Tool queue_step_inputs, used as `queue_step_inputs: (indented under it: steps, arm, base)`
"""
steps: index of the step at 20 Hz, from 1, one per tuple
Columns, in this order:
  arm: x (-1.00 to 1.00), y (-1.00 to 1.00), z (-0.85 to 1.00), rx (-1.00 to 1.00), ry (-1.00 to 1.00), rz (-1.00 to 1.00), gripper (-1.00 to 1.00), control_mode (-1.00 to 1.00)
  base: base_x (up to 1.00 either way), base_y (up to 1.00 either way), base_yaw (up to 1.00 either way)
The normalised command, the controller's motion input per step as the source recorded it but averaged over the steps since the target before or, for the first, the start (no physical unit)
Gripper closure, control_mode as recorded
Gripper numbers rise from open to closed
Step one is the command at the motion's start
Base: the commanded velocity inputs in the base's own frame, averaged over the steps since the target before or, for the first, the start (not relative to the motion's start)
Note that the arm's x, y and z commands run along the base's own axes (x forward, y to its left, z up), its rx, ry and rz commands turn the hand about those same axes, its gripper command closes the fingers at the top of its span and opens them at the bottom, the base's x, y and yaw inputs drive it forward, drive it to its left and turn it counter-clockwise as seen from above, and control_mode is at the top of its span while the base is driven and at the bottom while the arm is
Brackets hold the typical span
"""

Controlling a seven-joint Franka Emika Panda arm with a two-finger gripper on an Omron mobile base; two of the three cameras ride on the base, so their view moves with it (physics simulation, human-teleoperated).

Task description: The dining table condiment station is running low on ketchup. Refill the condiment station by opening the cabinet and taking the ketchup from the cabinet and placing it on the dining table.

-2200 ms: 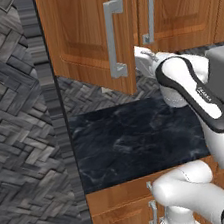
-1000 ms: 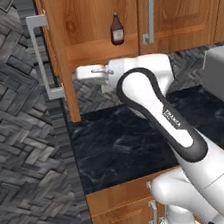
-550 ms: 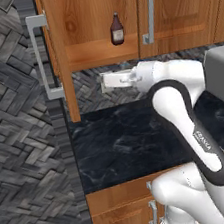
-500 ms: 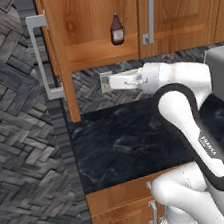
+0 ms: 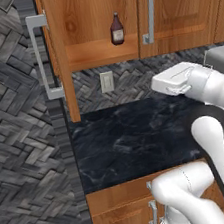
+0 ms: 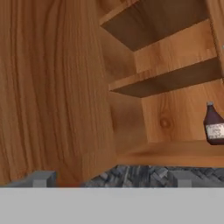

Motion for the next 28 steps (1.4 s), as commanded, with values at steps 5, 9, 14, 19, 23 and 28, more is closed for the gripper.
queue_step_inputs:
  steps: [5,9,14,19,23,28]
  arm:
    - [0.06,-1.00,0.12,0.00,-0.01,-0.30,-1.00,-1.00]
    - [0.21,-0.92,0.01,0.00,0.00,-0.22,-1.00,-1.00]
    - [0.26,-0.52,0.03,-0.04,0.00,-0.07,-1.00,-1.00]
    - [0.41,-0.11,0.20,-0.12,0.02,-0.06,-1.00,-1.00]
    - [0.45,0.01,0.06,-0.15,0.02,-0.06,-1.00,-1.00]
    - [0.51,0.06,0.01,-0.10,0.00,-0.11,-1.00,-1.00]
  base:
    - [0.00,0.00,0.00]
    - [0.00,0.00,0.00]
    - [0.00,0.00,0.00]
    - [0.00,0.00,0.00]
    - [0.00,0.00,0.00]
    - [0.00,0.00,0.00]
